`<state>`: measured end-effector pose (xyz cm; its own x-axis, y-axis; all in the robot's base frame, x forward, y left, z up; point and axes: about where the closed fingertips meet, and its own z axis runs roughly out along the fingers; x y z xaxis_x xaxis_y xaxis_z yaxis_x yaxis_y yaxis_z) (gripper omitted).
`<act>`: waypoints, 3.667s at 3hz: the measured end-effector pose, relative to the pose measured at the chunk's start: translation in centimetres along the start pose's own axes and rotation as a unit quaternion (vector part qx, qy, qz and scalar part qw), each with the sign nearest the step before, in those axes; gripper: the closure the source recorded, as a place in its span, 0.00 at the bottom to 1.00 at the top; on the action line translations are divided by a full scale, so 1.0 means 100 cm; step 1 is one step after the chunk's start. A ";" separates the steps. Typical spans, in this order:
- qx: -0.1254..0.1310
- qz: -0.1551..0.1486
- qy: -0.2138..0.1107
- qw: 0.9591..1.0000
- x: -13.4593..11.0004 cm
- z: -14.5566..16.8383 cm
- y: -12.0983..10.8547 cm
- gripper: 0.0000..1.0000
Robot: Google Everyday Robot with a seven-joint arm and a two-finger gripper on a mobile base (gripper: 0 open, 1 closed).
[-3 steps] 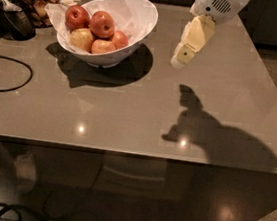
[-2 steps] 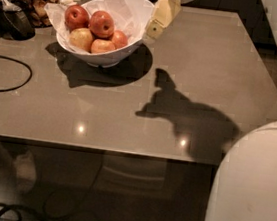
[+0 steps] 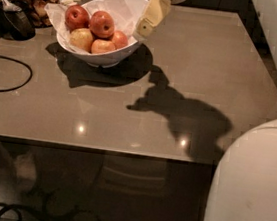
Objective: Pick apple from white bowl
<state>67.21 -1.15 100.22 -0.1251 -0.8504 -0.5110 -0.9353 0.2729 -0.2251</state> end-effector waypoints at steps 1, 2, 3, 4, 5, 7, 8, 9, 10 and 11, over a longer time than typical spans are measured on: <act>0.001 -0.001 -0.026 1.000 -0.022 0.022 -0.009 0.00; -0.014 -0.023 -0.034 0.999 -0.047 0.045 -0.012 0.00; -0.015 -0.028 -0.038 0.999 -0.054 0.049 -0.014 0.00; -0.026 -0.027 -0.060 0.997 -0.065 0.061 -0.015 0.00; -0.033 -0.026 -0.075 0.996 -0.072 0.069 -0.016 0.00; -0.055 -0.030 -0.081 0.995 -0.089 0.093 -0.020 0.00; -0.064 -0.024 -0.076 0.995 -0.094 0.099 -0.018 0.00; -0.070 -0.008 -0.071 0.995 -0.093 0.106 -0.021 0.00; -0.072 0.004 -0.067 0.995 -0.092 0.112 -0.024 0.00; -0.077 0.015 -0.061 0.995 -0.086 0.126 -0.028 0.00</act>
Offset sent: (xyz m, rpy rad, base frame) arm 0.0534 0.0916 -0.0055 0.0503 -0.0132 0.1435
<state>75.09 11.04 94.74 -0.1213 -0.7796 -0.6144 -0.9728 0.2165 -0.0826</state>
